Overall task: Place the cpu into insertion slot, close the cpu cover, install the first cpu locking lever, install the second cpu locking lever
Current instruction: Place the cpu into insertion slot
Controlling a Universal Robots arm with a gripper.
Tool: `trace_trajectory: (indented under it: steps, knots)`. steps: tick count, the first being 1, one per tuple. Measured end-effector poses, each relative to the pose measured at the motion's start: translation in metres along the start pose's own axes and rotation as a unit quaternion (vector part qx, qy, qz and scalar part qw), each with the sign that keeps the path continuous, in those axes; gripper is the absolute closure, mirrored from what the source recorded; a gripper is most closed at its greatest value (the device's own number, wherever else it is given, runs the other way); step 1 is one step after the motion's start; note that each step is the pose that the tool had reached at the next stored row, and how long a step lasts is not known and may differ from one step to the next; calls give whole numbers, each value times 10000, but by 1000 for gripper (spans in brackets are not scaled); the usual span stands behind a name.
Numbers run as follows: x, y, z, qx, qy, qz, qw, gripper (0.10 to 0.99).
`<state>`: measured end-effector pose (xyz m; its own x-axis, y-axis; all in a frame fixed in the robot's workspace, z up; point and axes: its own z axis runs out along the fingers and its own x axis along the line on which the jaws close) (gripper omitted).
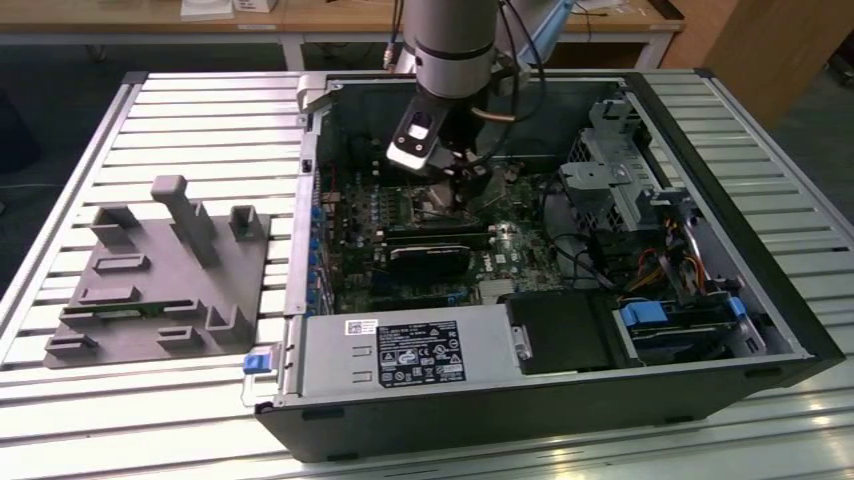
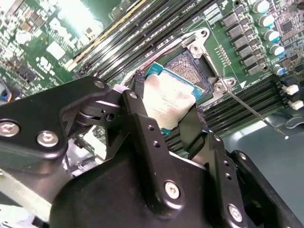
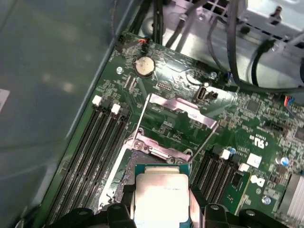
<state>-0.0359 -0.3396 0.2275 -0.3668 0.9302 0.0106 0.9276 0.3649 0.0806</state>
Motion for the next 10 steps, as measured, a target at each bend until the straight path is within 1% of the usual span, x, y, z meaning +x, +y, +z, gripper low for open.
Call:
trace_trajectory:
  steps: [2, 5, 8, 10]
  knots:
    - [0, -2, 9, -1, -13, 156, 9999, 549]
    - [0, -3, 24, -4, -35, 434, 9991, 549]
    - [0, -4, 38, -7, -57, 702, 9975, 549]
    - [0, -5, 46, -9, -72, 889, 9960, 549]
